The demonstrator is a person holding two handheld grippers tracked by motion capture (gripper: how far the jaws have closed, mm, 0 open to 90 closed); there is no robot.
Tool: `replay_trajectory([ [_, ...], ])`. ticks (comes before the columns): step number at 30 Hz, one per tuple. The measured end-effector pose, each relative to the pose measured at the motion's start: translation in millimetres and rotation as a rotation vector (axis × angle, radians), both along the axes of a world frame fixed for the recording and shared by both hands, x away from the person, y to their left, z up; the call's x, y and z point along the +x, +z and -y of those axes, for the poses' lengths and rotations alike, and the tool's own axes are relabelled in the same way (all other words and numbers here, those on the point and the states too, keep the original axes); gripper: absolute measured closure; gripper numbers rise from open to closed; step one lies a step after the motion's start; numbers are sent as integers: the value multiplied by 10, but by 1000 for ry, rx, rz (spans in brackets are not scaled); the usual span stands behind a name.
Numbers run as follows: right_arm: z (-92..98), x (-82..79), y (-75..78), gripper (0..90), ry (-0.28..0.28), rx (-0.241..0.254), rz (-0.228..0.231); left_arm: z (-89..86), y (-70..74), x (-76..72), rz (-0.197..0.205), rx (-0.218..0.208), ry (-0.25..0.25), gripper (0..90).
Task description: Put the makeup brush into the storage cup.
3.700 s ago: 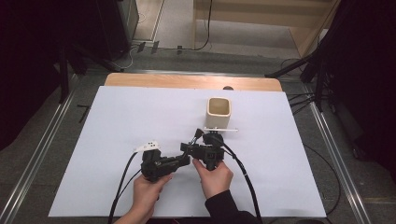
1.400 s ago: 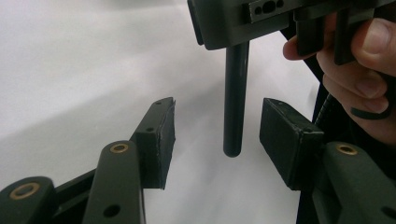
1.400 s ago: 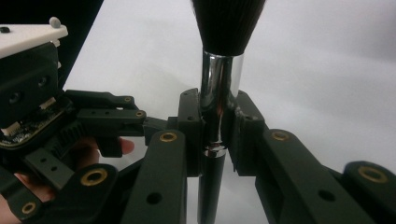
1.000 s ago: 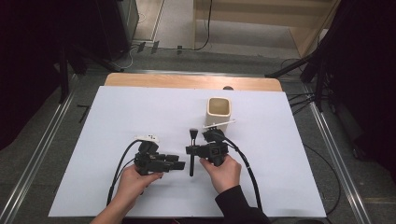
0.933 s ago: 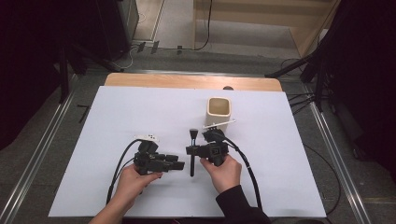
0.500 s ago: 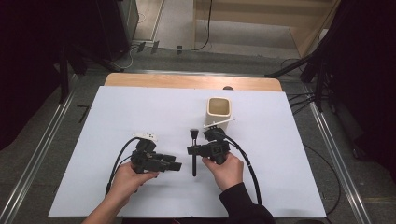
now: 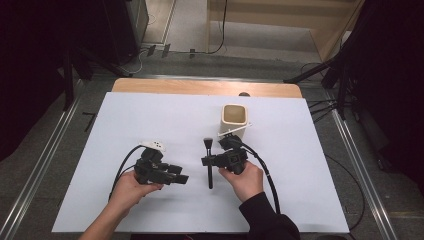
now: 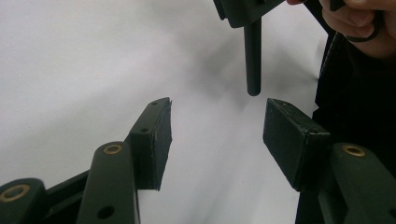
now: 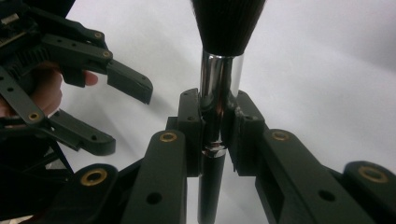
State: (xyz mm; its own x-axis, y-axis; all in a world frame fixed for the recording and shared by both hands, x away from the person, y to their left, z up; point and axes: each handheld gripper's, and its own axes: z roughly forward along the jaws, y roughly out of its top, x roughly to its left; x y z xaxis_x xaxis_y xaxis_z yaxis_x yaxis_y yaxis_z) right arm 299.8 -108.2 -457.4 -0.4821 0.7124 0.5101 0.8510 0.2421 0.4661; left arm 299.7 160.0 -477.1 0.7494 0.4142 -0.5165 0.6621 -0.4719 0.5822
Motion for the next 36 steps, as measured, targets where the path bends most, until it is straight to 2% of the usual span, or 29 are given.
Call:
replay_trajectory([
  [4, 18, 14, 9, 786, 17, -8, 13, -32, 17, 6, 22, 14, -13, 418],
  [10, 65, 23, -4, 786, 45, -28, 30, -73, 23, 17, 27, 33, -28, 410],
  [18, 146, -26, 20, 785, 52, -21, 65, -129, 48, 26, 84, 76, -59, 395],
  [26, 140, -52, 45, 785, 75, -21, 102, -209, 79, 10, 131, 77, -67, 385],
  [36, 162, -61, 68, 785, 86, -21, 127, -232, 81, 1, 150, 90, -82, 383],
])
